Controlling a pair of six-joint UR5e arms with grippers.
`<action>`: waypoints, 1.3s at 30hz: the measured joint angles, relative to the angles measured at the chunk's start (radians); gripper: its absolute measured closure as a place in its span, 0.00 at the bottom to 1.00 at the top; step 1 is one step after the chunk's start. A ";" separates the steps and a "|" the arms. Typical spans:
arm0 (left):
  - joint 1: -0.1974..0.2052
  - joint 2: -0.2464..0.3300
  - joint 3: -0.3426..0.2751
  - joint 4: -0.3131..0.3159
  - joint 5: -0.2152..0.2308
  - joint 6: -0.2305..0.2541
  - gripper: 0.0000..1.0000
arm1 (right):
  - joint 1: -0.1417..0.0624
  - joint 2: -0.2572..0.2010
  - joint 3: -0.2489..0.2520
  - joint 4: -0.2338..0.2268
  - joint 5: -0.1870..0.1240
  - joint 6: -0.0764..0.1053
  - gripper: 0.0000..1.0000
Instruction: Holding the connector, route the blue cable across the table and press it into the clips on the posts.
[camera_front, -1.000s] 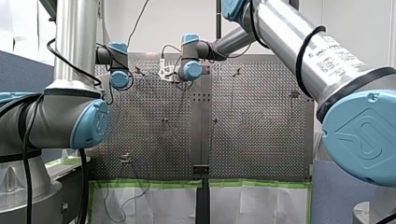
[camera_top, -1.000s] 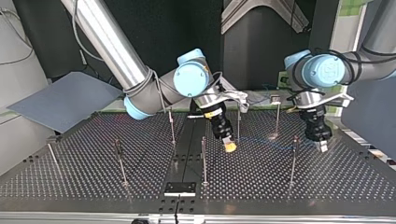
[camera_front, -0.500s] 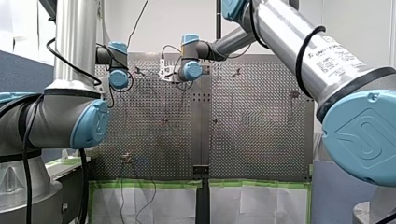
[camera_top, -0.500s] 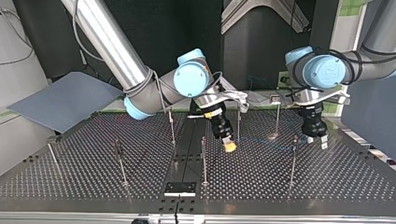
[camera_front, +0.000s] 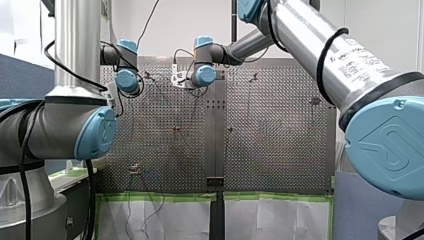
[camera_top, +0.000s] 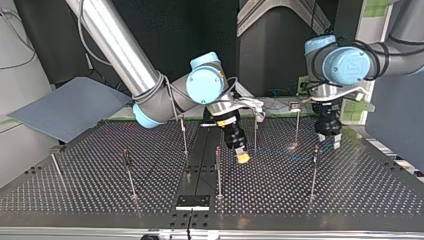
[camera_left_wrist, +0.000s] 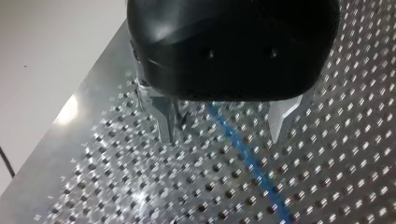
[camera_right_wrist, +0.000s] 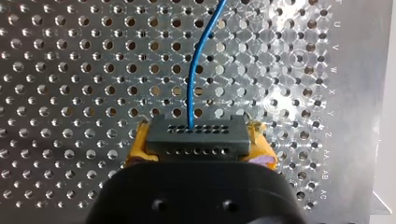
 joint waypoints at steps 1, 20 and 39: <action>-0.001 0.007 -0.007 -0.007 0.007 -0.006 0.00 | 0.000 0.000 0.000 0.001 0.002 -0.002 1.00; -0.028 0.190 -0.038 -0.190 0.142 0.052 0.00 | -0.002 0.000 0.000 0.021 0.031 -0.020 1.00; -0.080 0.238 0.023 -0.216 0.248 0.112 0.00 | -0.002 0.000 -0.012 0.020 0.029 -0.022 1.00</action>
